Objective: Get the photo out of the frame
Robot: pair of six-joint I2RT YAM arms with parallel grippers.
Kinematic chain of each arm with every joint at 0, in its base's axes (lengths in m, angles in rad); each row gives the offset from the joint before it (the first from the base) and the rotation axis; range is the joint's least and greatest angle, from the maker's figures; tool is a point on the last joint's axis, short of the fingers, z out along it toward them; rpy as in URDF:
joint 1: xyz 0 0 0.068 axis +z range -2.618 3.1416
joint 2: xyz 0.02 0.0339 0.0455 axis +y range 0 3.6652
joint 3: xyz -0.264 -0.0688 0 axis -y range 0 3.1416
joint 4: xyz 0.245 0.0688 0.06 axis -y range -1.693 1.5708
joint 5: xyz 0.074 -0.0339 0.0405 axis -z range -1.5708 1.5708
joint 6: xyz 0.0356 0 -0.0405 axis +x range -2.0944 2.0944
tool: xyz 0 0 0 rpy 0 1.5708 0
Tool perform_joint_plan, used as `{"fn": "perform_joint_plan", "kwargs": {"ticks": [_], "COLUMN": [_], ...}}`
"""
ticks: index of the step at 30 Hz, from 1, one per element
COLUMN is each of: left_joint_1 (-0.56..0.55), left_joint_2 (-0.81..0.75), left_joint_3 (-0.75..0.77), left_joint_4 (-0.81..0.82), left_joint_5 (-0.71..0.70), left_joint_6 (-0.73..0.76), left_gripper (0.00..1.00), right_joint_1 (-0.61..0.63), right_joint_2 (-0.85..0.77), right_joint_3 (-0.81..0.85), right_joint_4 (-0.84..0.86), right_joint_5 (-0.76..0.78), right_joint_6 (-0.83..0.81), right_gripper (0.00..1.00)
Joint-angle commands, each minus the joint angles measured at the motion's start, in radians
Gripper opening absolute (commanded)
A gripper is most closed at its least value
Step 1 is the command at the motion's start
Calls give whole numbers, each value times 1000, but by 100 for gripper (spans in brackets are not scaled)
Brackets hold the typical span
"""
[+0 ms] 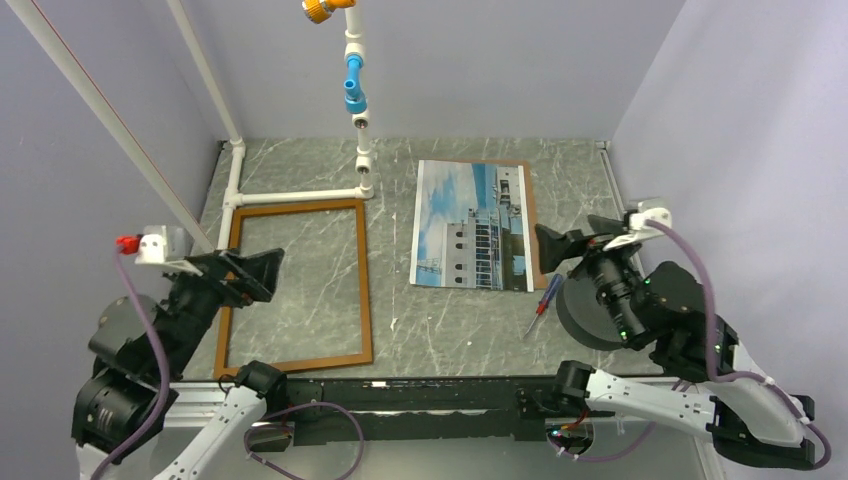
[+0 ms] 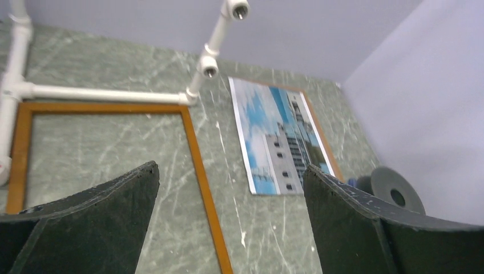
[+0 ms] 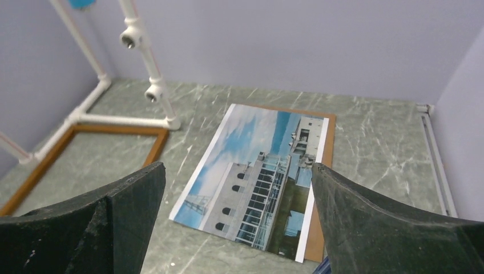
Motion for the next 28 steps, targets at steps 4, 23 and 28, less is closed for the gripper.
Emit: {"fn": "perform_joint_plan", "kwargs": {"ticks": [4,23,28], "left_joint_1": [4,3,3], "left_joint_2": [-88,-122,-111], "left_joint_3": [39,48,50], "left_joint_4": [70,140,137], "left_joint_5": [-187,-284,-285], "left_joint_6": [97,187,190], "left_gripper": [99,99,99], "right_joint_1": [1,0,0], "right_joint_2": [-31,-196,-166], "right_joint_3": [93,33,42], "right_joint_4": [-115,61,35], "right_joint_5": [149,108,163], "right_joint_6": [110,30,38], "right_gripper": [100,100,100]}}
